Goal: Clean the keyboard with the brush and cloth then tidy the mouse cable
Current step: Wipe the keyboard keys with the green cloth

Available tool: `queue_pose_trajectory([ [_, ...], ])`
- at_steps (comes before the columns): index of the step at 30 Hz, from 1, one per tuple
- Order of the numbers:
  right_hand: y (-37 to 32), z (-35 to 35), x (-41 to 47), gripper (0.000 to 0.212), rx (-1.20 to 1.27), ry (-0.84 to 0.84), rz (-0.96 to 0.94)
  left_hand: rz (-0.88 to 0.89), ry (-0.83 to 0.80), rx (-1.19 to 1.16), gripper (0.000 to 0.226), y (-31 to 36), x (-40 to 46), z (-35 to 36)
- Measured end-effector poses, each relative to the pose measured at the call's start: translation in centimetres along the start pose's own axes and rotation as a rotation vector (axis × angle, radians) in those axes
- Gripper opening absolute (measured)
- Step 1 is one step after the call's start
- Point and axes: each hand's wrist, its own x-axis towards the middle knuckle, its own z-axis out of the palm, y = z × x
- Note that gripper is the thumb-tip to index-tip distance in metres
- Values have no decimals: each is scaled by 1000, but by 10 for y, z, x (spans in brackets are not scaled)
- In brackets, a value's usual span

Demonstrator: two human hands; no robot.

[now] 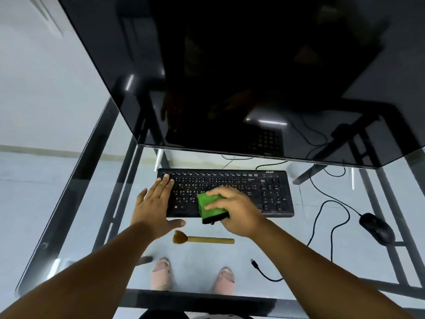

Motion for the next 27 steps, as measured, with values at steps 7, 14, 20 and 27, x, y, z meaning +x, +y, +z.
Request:
queue_pose_trajectory([
  [7,-17,0,13,74,-253,-216,-72,34,-2,-37,96,-20,-7,0],
  [14,-3,-17,0,56,-277,-246,-41,-4,-24,-87,96,-23,-5,-2],
  [20,-53,12,40,61,-261,-317,-158,4,-15,-60,97,-23,-4,-7],
  [27,-35,3,31,53,-272,-369,-158,34,-15,-28,96,-28,-3,-8],
])
